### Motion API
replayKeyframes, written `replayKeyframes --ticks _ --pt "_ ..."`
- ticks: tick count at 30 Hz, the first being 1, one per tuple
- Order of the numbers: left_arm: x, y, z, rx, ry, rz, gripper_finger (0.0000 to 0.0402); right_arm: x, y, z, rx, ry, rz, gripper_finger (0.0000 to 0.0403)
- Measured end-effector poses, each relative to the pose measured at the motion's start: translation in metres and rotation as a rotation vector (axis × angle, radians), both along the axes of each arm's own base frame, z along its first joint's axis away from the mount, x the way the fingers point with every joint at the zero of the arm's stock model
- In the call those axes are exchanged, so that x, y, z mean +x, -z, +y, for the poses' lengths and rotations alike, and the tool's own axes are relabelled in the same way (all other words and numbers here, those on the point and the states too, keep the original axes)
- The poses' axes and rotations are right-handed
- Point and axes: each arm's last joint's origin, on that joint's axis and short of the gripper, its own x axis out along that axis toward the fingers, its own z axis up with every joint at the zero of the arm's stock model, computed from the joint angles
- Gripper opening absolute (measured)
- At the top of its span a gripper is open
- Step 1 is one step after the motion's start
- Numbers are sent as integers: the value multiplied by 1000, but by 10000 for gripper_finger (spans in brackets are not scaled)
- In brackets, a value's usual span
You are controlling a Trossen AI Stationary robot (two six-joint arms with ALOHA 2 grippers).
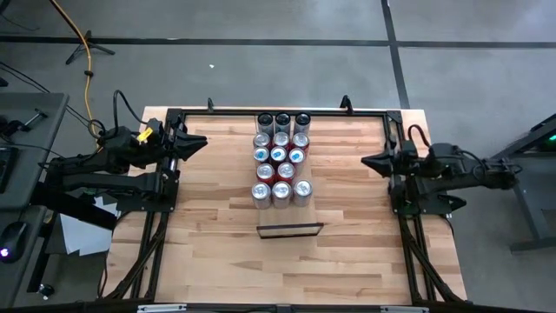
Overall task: Place canned beverage on shelf
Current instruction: Return to Home Position
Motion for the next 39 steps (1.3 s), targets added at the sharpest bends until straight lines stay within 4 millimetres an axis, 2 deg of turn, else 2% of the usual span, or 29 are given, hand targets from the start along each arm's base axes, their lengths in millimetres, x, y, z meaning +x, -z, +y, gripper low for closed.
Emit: replayKeyframes --ticks 8,16,22,26,39 --pt "1 6 0 -5 0 71 3 -4 -3 -6 -80 48 -15 0" --pt "2 9 0 -7 0 101 3 -3 1 -7 -94 -43 -9 0" --pt "2 9 0 -8 0 103 3 8 32 -7 -5 -48 51 0" --pt "2 9 0 -9 -10 102 3 16 52 -7 43 -54 24 0" --pt "2 10 1 -11 -15 103 3 20 93 -7 74 -86 7 0"
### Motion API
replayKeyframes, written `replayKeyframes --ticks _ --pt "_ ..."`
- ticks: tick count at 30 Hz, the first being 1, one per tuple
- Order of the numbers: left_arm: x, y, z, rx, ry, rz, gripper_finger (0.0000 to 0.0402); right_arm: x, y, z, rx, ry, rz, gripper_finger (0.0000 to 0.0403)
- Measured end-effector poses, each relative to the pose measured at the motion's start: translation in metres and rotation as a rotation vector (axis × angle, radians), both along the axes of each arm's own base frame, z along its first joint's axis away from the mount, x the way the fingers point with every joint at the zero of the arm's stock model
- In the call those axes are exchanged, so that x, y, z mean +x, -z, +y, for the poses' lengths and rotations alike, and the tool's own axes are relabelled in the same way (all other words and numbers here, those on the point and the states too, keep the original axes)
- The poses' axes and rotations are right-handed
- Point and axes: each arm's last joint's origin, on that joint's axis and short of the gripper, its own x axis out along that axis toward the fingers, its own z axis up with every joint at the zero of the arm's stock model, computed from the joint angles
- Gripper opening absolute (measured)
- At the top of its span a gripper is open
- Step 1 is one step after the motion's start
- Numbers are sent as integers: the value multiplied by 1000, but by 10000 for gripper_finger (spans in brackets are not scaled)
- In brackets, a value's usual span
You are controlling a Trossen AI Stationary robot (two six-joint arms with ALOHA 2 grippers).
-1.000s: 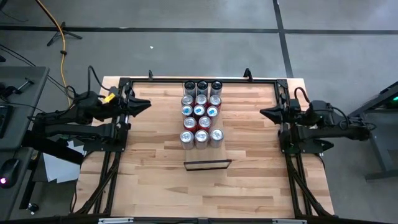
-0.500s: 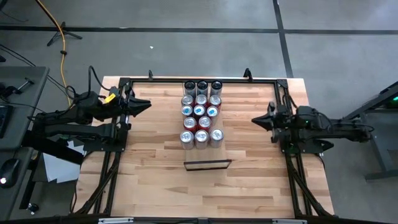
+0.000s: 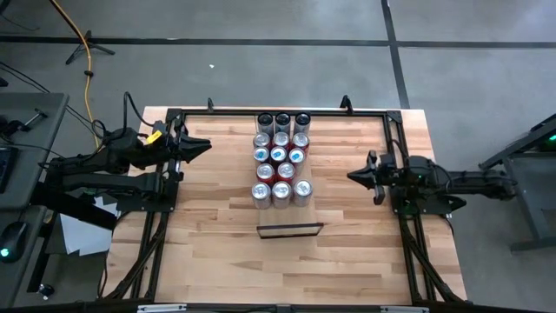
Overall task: Place canned beverage on shelf
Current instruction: Return to Home Position
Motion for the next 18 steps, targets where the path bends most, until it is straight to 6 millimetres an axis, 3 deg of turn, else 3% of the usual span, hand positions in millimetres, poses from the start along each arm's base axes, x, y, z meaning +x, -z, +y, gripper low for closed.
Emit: replayKeyframes --ticks 11,18 --pt "0 0 0 0 -1 1 3 -5 26 1 50 -18 -40 0" --pt "0 0 0 0 -1 1 3 -7 28 0 4 19 -23 0"
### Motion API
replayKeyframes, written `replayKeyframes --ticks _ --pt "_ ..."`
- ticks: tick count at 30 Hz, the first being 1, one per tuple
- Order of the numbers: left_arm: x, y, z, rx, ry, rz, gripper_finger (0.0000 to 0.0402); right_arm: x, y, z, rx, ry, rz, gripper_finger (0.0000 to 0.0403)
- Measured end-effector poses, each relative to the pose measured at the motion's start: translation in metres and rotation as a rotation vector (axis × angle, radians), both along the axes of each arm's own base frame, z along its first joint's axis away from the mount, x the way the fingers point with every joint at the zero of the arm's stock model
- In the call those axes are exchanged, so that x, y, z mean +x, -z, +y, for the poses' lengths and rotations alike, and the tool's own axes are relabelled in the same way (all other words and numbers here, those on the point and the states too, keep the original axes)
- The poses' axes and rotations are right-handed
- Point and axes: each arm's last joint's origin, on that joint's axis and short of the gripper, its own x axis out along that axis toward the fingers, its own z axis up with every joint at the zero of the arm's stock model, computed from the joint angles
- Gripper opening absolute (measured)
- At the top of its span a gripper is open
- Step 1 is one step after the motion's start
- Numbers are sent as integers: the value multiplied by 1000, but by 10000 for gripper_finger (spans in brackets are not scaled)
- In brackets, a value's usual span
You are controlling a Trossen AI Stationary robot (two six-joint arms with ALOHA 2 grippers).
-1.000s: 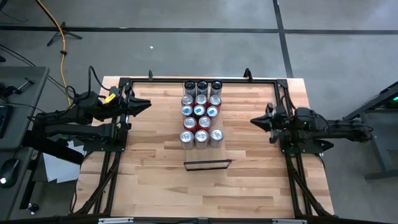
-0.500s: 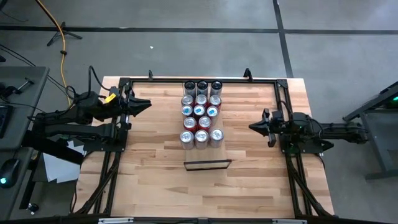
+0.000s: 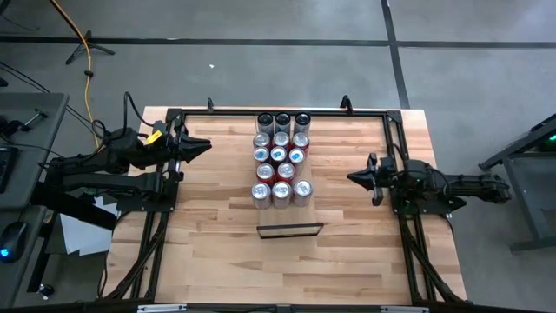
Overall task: Place canned beverage on shelf
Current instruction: Return to Home Position
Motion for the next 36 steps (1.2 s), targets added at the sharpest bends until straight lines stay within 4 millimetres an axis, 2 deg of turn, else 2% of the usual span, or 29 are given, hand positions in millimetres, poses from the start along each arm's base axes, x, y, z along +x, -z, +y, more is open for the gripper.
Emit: replayKeyframes --ticks 8,13,21,25,30,35,36 --pt "0 0 0 0 0 0 3 1 9 -1 -31 39 99 0" --pt "0 -1 0 -98 16 -30 3 1 9 -1 -31 39 100 0" --pt "-5 -6 -4 -36 134 -74 3 1 9 -1 -31 39 102 0" --pt "-19 -9 -5 70 128 -105 1 1 9 -1 -31 39 102 0" --pt "-53 -13 -8 149 107 -233 0 1 9 -1 -31 39 102 0" --pt "-75 16 -10 109 119 -335 0 1 9 -1 -31 39 102 0" --pt "-75 22 -10 98 123 -358 0 1 9 -1 -31 39 102 0"
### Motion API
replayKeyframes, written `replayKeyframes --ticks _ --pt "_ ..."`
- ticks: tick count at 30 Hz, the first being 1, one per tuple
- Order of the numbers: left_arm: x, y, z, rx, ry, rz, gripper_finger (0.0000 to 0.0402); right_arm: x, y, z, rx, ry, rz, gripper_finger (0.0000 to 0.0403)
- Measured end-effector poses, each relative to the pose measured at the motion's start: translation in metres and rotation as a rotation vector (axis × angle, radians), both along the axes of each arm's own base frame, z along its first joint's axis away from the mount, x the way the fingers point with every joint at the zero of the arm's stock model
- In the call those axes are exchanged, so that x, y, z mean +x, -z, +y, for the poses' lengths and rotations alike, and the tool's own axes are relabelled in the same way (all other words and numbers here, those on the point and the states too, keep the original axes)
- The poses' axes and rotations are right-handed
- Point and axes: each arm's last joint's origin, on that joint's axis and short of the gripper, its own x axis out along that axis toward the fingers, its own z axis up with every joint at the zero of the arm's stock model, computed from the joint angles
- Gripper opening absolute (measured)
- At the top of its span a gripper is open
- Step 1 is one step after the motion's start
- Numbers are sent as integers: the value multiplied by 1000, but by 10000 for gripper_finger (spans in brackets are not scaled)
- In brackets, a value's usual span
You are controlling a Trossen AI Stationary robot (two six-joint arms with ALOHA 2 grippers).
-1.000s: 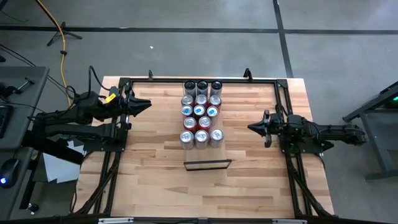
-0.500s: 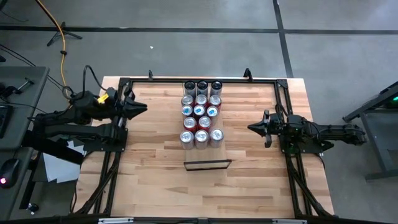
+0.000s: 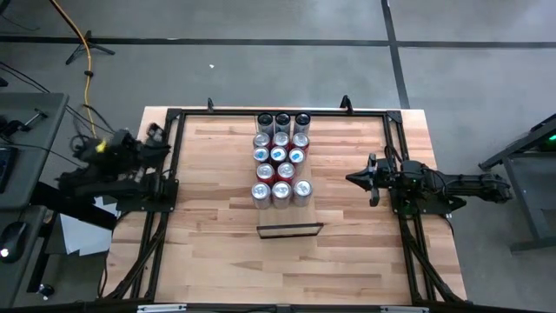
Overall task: Place canned beverage on shelf
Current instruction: Return to Home Position
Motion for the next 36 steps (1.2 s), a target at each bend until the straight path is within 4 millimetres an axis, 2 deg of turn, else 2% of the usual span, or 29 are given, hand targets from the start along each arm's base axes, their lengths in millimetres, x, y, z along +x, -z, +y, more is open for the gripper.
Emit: replayKeyframes --ticks 3,5,8,11,15,19,29,33,36 --pt "11 12 0 -9 33 -4 0 0 0 0 0 0 0 0" --pt "14 11 0 7 51 -56 0 0 0 0 0 0 -2 0" --pt "22 29 0 -11 59 -47 0 0 0 0 0 0 -1 0" --pt "25 36 0 -18 85 -135 0 0 0 0 0 0 -1 0" --pt "36 61 2 -51 92 -138 0 0 0 0 0 0 0 0" --pt "40 83 2 -92 119 -218 0 0 0 0 0 0 0 0" --pt "51 99 3 -121 94 -24 0 0 0 0 0 0 0 0" --pt "61 123 5 -121 48 243 0 0 0 0 0 0 0 0" --pt "65 147 7 -268 9 503 0 0 0 0 0 0 -1 0"
